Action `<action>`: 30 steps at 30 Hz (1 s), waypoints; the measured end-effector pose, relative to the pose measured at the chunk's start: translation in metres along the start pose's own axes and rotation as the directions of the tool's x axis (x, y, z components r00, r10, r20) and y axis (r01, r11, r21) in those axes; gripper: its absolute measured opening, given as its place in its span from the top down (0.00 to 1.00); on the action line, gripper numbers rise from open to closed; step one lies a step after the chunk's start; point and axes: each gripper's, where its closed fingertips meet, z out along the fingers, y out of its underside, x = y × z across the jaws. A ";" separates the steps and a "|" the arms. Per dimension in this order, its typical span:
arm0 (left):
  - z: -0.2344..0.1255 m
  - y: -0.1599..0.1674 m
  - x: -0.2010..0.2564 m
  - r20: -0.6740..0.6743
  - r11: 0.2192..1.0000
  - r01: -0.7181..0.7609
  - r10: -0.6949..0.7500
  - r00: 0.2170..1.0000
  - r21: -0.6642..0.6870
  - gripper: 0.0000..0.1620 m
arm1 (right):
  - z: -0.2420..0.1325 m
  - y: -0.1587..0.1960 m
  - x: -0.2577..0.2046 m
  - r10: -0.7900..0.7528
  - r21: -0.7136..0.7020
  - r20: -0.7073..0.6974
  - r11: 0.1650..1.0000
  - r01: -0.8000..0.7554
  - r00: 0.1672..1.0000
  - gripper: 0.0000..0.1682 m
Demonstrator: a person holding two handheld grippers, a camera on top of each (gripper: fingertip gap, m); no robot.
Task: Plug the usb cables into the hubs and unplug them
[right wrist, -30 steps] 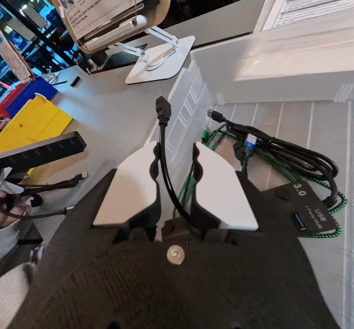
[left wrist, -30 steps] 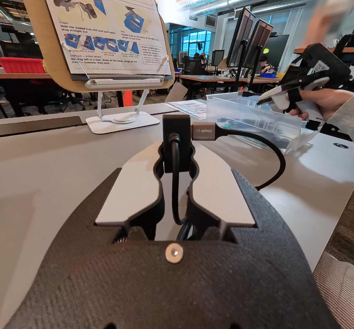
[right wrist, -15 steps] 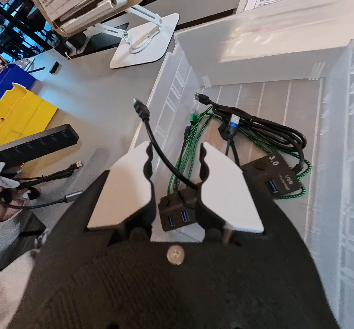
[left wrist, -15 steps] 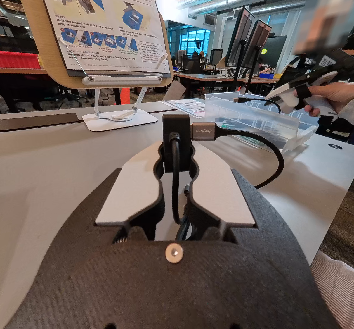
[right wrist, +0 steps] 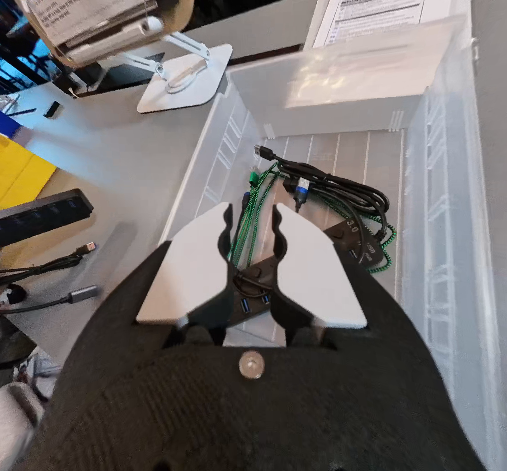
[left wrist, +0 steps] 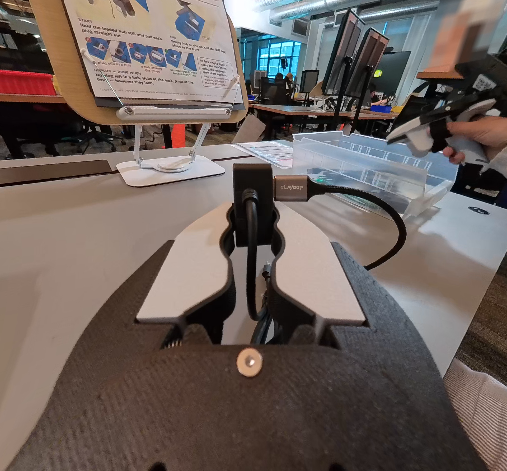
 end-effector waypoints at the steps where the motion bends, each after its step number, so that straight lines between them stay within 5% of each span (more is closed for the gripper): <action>1: 0.000 0.000 0.000 0.000 1.000 0.002 -0.002 1.000 0.000 0.86 | -0.004 -0.006 -0.003 -0.002 0.028 0.009 1.000 0.001 1.000 0.83; 6: 0.001 0.002 0.000 -0.003 1.000 0.017 -0.017 1.000 -0.004 0.86 | -0.024 -0.036 -0.038 -0.066 0.178 0.080 0.983 0.051 0.995 0.82; 11: 0.001 0.003 0.000 -0.005 1.000 0.019 -0.019 1.000 -0.004 0.86 | -0.026 -0.047 -0.120 -0.197 0.296 0.180 0.945 0.138 0.964 0.80; 16: 0.001 0.003 0.003 -0.011 1.000 0.013 -0.013 1.000 -0.002 0.86 | 0.019 0.010 -0.240 -0.528 0.252 0.243 0.844 0.473 0.814 0.83; 21: 0.001 0.003 0.015 -0.031 0.998 -0.068 0.068 0.997 0.007 0.86 | 0.037 0.083 -0.343 -0.542 0.264 0.498 0.839 0.476 0.677 0.83; 27: 0.001 0.002 0.040 -0.063 0.964 -0.265 0.267 0.962 0.032 0.86 | 0.044 0.116 -0.367 -0.396 0.177 0.648 0.909 0.378 0.650 0.82; 30: 0.001 0.004 0.049 -0.061 0.931 -0.362 0.363 0.930 0.040 0.86 | 0.048 0.123 -0.363 -0.383 0.143 0.656 0.909 0.392 0.651 0.91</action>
